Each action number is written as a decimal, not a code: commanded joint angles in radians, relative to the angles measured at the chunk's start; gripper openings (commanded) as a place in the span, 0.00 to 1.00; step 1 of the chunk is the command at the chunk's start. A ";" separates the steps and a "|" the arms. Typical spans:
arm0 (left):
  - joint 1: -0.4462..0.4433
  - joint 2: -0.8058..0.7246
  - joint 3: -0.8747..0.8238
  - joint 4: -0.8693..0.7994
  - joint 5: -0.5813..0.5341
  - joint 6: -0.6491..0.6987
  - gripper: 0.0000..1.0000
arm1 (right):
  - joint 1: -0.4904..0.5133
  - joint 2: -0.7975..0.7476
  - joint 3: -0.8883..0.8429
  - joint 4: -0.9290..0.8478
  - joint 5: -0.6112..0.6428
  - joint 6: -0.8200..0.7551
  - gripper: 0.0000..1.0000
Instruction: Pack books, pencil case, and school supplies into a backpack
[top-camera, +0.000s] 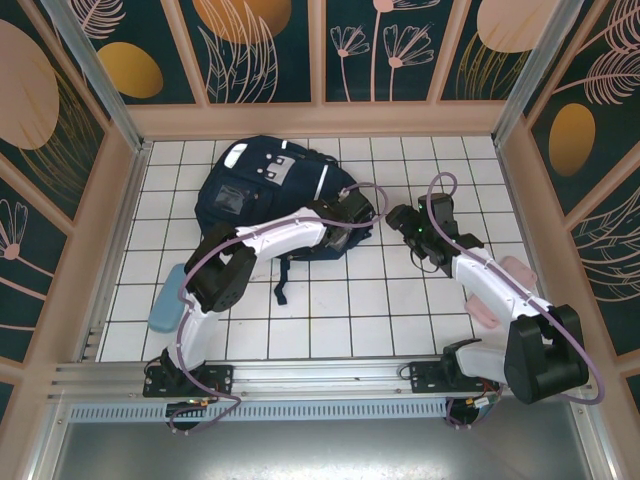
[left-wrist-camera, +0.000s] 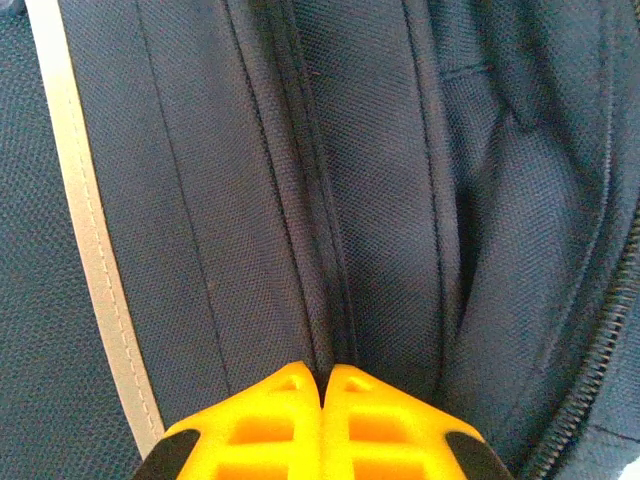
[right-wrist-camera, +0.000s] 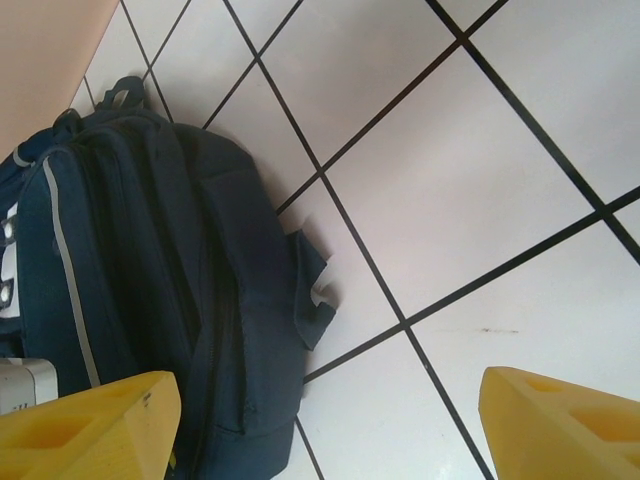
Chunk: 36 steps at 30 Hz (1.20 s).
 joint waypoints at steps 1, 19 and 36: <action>0.016 -0.082 0.045 0.000 -0.044 0.006 0.00 | 0.012 -0.030 -0.004 0.024 -0.023 -0.049 0.78; 0.077 -0.206 0.192 0.077 0.100 0.031 0.00 | 0.450 0.123 -0.192 0.578 0.022 -0.278 0.61; 0.118 -0.209 0.236 0.061 0.142 0.025 0.00 | 0.595 0.516 -0.020 0.961 0.164 -0.534 0.40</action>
